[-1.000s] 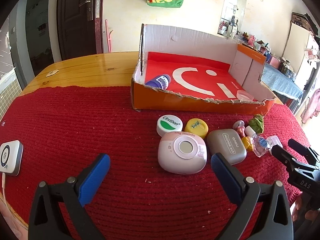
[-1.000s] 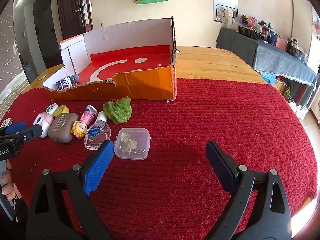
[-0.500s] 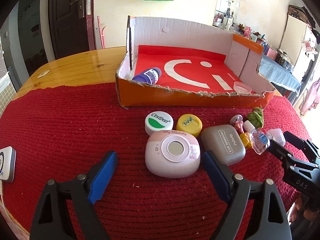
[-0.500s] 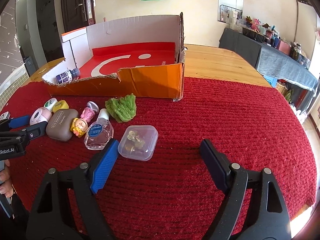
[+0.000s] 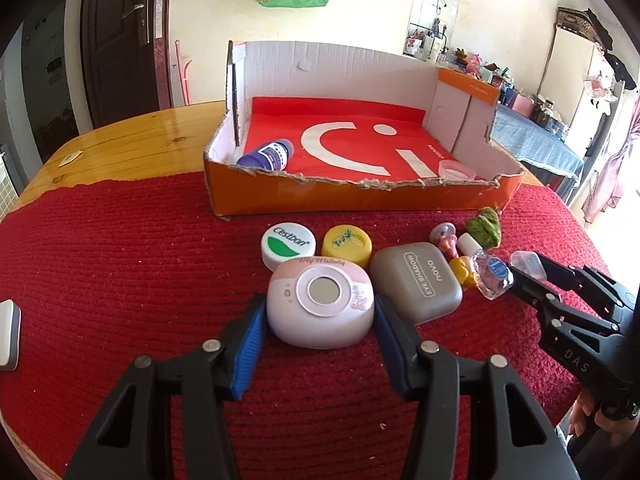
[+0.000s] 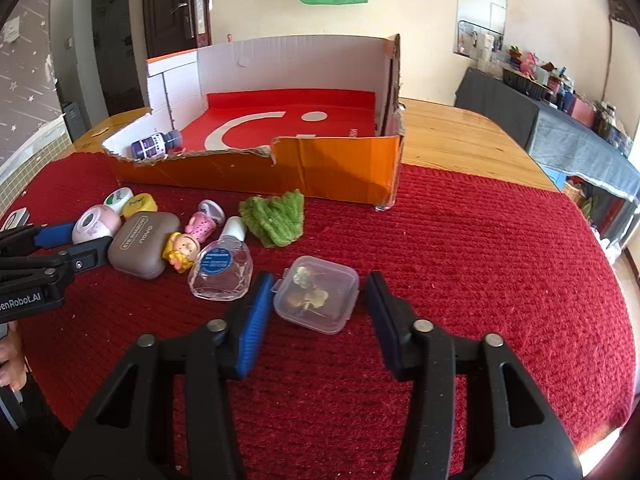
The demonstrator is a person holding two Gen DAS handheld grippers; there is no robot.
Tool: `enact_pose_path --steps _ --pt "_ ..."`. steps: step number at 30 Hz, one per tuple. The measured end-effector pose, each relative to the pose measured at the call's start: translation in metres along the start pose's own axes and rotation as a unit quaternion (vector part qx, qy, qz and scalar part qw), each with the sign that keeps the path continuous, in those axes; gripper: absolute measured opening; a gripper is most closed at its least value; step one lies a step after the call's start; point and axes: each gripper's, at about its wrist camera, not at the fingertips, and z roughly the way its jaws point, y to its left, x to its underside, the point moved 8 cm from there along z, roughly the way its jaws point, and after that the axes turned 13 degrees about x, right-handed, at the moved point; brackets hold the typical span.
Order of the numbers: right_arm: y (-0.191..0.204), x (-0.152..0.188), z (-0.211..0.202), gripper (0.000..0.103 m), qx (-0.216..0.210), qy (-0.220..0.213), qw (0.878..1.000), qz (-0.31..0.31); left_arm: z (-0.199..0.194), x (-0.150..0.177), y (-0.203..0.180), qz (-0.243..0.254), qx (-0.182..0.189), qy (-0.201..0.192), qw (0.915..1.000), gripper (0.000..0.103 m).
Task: Organize objects
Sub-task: 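Grasp the pink round case with the left tool while the right tool grasps the clear box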
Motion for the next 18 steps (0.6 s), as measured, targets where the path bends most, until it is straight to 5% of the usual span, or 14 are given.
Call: enact_pose_path --steps 18 --pt "-0.001 -0.012 -0.02 0.041 -0.033 -0.018 0.999 0.01 -0.019 -0.009 -0.01 0.01 0.015 -0.023 0.9996 0.054"
